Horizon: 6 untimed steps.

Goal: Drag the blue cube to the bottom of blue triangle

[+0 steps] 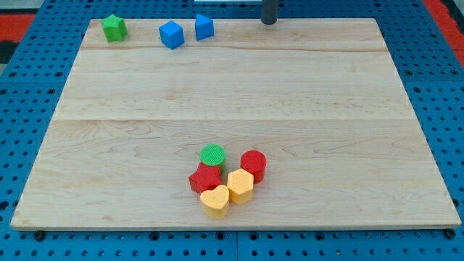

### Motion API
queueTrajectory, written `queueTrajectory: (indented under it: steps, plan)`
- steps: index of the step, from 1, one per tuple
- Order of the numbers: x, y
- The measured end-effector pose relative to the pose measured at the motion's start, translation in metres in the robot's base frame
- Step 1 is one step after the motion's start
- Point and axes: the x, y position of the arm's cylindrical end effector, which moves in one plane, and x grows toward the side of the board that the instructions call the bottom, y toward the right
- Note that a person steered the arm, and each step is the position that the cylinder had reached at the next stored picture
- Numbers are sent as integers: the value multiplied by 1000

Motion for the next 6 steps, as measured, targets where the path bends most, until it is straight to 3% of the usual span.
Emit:
queueTrajectory:
  steps: [1,3,4,6]
  plan:
    - [0,-38]
    - [0,-183]
    - [10,-204]
    - [69,-188]
